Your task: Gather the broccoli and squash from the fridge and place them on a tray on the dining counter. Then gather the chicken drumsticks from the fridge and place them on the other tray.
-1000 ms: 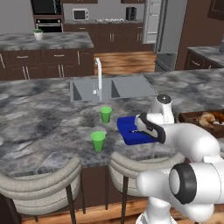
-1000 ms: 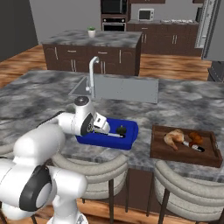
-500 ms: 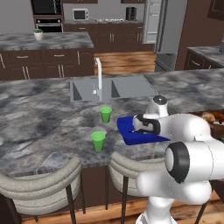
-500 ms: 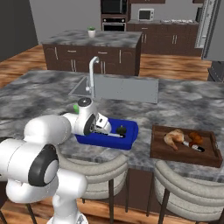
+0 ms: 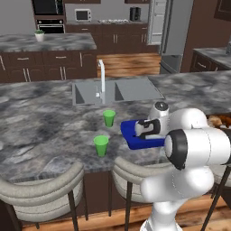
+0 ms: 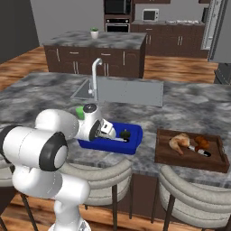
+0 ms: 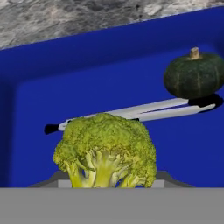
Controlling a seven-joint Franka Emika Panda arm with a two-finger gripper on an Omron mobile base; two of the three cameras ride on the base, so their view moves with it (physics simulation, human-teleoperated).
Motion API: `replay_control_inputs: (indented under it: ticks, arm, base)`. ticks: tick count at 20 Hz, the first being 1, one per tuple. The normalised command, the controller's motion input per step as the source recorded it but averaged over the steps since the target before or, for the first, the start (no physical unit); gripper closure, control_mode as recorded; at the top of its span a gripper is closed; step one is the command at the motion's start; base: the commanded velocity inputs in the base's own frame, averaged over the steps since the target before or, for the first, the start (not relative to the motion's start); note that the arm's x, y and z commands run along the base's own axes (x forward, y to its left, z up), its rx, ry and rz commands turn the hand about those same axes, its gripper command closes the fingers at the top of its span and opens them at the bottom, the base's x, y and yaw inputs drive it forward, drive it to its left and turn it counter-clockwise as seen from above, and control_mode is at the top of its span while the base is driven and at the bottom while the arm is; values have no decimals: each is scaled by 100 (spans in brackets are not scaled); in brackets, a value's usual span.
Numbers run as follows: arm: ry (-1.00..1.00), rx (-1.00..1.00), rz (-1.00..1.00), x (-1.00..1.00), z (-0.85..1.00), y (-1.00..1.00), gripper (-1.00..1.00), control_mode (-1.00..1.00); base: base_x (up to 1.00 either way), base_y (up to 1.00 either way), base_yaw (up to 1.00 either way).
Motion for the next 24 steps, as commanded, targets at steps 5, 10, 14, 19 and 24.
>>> replay_control_inputs:
  ticks: [5,10,14,19,24]
  arm:
    - [0,0,0,21,-23,0,100,-100]
    - [0,0,0,18,-18,-1,100,-100]
    - [0,0,0,11,-16,-4,100,-100]
    - [0,0,0,11,-17,-4,100,-100]
    - [0,0,0,12,-16,-1,100,-100]
  base:
    - [0,0,0]
    - [0,0,0]
    - [0,0,0]
    - [0,0,0]
    - [0,0,0]
